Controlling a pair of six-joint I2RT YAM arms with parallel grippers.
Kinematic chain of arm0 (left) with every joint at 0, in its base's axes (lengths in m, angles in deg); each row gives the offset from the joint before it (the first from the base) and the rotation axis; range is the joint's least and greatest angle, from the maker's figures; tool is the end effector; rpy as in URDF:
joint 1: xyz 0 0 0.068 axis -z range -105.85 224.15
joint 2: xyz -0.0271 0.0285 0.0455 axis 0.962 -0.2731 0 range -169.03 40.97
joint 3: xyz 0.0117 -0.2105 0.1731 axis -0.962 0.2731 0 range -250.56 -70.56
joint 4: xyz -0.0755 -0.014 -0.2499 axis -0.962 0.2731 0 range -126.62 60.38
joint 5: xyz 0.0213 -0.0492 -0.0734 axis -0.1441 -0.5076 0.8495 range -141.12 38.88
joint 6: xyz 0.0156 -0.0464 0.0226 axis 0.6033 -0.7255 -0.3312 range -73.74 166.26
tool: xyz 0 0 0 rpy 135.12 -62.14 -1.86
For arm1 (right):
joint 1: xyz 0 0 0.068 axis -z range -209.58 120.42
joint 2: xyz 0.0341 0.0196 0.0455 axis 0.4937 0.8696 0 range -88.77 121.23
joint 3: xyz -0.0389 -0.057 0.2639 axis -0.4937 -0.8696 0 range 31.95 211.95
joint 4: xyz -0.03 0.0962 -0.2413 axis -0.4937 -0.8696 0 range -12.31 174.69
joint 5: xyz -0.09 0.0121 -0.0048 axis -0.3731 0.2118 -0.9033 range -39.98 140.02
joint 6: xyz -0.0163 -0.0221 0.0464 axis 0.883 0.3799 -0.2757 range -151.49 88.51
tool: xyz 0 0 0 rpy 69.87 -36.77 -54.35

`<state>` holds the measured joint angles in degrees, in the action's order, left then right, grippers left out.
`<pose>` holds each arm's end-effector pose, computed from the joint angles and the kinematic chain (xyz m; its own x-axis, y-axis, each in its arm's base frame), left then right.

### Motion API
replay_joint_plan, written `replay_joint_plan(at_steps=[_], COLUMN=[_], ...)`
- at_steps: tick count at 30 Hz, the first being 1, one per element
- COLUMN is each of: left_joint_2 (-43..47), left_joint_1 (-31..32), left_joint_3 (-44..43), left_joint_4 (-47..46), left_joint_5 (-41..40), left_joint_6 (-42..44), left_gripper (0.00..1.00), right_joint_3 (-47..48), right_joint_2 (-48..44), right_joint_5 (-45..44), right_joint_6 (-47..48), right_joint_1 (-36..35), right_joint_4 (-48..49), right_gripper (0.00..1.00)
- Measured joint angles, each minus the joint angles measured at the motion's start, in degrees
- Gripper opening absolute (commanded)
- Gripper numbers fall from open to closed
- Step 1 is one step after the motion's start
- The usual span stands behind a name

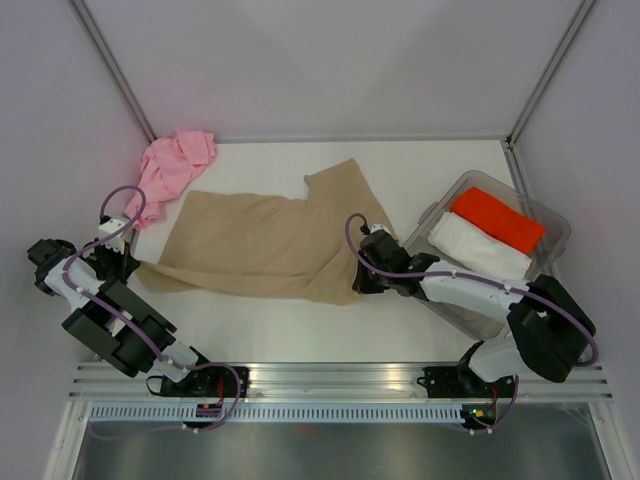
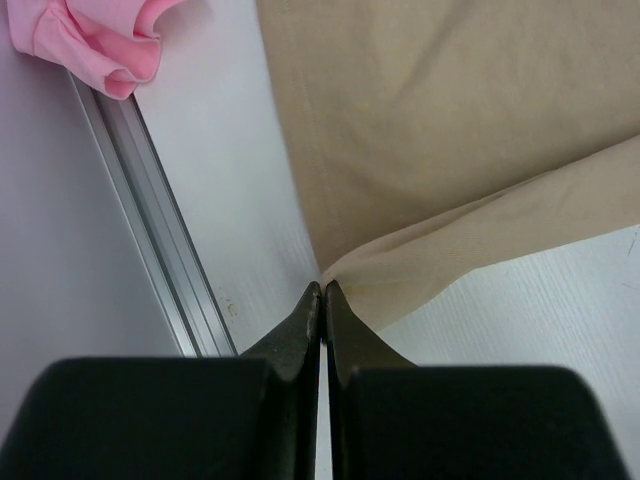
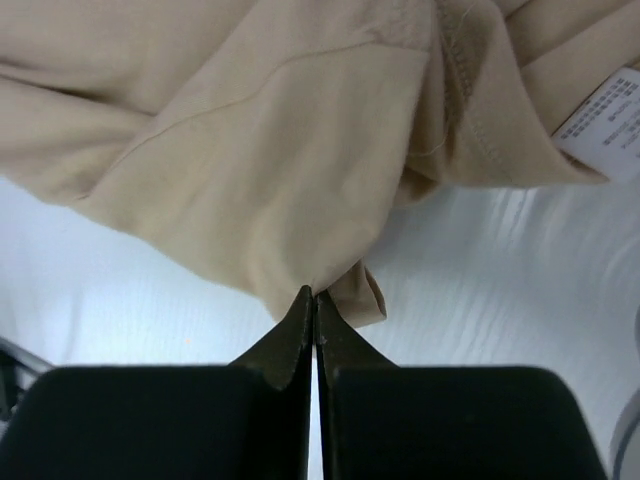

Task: Roll the t-shirts
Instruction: Flatten the tshirt, then fold the tshirt

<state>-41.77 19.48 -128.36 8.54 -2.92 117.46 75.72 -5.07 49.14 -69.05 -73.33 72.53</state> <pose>0.1762 0.2028 0.2345 -0.5511 0.3136 -0.7733 0.3867 0.9172 0.0964 0.2060 0.1965 0.1781 -0.8691 0.0120 -0.4945 -0.1951 0.9103 0.3650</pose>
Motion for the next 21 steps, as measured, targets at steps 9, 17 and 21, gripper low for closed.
replay_joint_plan(at_steps=[9, 17, 21], left_joint_2=[0.0, -2.27, -5.25], left_joint_1=[0.0, 0.0, 0.04], left_joint_3=[-0.52, -4.13, -7.21], left_joint_4=[0.17, 0.98, 1.03], left_joint_5=[0.42, 0.94, 1.88], left_joint_6=[-0.87, -1.36, -2.47], left_gripper=[0.02, 0.02, 0.02], right_joint_3=[-1.38, -10.6, -10.84], right_joint_2=[-14.43, -26.36, -31.93], right_joint_5=[3.26, 5.62, 3.43], right_joint_6=[-8.04, -18.51, -19.96], right_joint_1=[-17.05, -19.98, -14.62], right_joint_4=[-4.13, -1.16, -1.6], right_gripper=[0.0, 0.0, 0.0])
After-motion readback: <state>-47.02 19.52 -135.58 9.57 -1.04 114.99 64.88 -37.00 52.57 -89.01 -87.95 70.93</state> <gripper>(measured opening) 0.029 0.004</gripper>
